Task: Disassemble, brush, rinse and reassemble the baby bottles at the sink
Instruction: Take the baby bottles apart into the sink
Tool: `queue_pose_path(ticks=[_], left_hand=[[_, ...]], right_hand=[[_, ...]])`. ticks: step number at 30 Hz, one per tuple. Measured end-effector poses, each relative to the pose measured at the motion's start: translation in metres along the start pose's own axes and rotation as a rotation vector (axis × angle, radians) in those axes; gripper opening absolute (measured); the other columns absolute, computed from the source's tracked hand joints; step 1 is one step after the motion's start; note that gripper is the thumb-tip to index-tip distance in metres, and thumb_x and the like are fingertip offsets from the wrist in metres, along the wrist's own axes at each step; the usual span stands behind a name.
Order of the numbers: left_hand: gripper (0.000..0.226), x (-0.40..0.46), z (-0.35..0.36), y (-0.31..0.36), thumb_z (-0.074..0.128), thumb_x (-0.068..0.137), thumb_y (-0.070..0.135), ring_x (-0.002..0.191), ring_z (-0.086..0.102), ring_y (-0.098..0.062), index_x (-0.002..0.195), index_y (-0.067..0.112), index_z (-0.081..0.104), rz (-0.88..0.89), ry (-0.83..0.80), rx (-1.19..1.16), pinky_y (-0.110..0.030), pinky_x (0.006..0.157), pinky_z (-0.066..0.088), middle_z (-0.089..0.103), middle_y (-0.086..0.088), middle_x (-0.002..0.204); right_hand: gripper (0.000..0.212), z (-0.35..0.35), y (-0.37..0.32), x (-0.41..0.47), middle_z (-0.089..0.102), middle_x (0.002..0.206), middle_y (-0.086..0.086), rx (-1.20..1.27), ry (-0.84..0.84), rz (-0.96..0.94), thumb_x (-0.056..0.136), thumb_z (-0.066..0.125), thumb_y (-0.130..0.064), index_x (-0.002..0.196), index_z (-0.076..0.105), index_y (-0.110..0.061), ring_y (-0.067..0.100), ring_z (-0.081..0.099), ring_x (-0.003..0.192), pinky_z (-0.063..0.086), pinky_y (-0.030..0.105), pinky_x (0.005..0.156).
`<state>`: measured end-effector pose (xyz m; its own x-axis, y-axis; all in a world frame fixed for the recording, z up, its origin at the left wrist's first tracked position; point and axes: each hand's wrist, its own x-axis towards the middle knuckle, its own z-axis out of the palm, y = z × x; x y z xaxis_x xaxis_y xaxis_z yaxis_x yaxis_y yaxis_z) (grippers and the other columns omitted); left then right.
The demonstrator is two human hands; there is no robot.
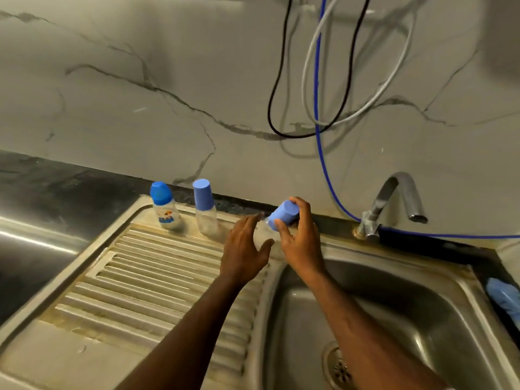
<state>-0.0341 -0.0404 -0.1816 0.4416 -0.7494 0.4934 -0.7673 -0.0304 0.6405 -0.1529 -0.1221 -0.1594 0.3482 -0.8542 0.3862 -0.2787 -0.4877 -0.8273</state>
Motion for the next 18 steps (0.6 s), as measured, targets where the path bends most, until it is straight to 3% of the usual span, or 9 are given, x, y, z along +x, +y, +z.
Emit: queue_pose_path(ticks=[3,5,8,10,14,16,18], left_hand=[[0.068,-0.011,0.03,0.015,0.076,0.079,0.048,0.119,0.058,-0.018,0.136,0.017,0.055,0.05,-0.054,-0.08,-0.036,0.101,0.046,0.062,-0.001,0.132],[0.066,-0.019,0.047,0.025,0.076,0.076,0.054,0.109,0.062,-0.015,0.129,0.018,0.061,0.051,-0.091,-0.16,-0.035,0.094,0.049,0.066,0.003,0.124],[0.055,-0.034,0.071,0.039,0.083,0.072,0.044,0.099,0.066,-0.007,0.118,0.018,0.068,0.063,-0.207,-0.313,-0.028,0.086,0.051,0.072,0.007,0.111],[0.05,-0.046,0.083,0.046,0.087,0.075,0.037,0.097,0.067,-0.001,0.117,0.018,0.069,0.104,-0.274,-0.356,-0.019,0.084,0.049,0.073,0.008,0.108],[0.048,-0.071,0.106,0.049,0.085,0.079,0.037,0.098,0.066,0.006,0.121,0.018,0.068,0.17,-0.377,-0.387,-0.015,0.084,0.05,0.072,0.011,0.108],[0.049,-0.071,0.111,0.048,0.084,0.079,0.039,0.095,0.063,0.009,0.12,0.017,0.068,0.214,-0.463,-0.321,-0.011,0.082,0.048,0.07,0.012,0.105],[0.051,-0.065,0.112,0.045,0.086,0.077,0.037,0.095,0.063,0.008,0.12,0.017,0.068,0.243,-0.53,-0.285,-0.012,0.083,0.048,0.069,0.011,0.106]], right_hand=[[0.053,-0.033,0.021,-0.021,0.058,0.133,-0.005,0.042,0.069,-0.066,0.09,0.073,-0.029,0.135,0.046,-0.035,0.005,0.054,0.115,0.039,0.002,0.088],[0.052,-0.054,0.036,-0.035,0.062,0.127,-0.007,0.068,0.106,-0.099,0.087,0.074,-0.034,0.13,0.046,-0.043,0.006,0.059,0.111,0.044,0.008,0.09],[0.05,-0.08,0.059,-0.058,0.065,0.122,-0.003,0.13,0.126,-0.084,0.083,0.072,-0.039,0.127,0.048,-0.042,0.011,0.065,0.106,0.053,0.022,0.087],[0.05,-0.095,0.074,-0.07,0.064,0.122,-0.001,0.169,0.146,-0.049,0.081,0.072,-0.041,0.126,0.05,-0.04,0.01,0.065,0.106,0.054,0.022,0.083],[0.054,-0.115,0.101,-0.1,0.065,0.113,-0.005,0.155,0.17,0.015,0.07,0.07,-0.051,0.118,0.052,-0.034,0.005,0.064,0.102,0.053,0.021,0.084],[0.057,-0.124,0.106,-0.105,0.064,0.101,-0.01,0.119,0.143,0.057,0.065,0.072,-0.055,0.111,0.054,-0.026,-0.003,0.062,0.091,0.05,0.013,0.076],[0.048,-0.134,0.111,-0.102,0.063,0.088,-0.007,0.057,0.067,0.137,0.066,0.081,-0.052,0.097,0.054,-0.028,0.003,0.062,0.08,0.054,0.02,0.069]])
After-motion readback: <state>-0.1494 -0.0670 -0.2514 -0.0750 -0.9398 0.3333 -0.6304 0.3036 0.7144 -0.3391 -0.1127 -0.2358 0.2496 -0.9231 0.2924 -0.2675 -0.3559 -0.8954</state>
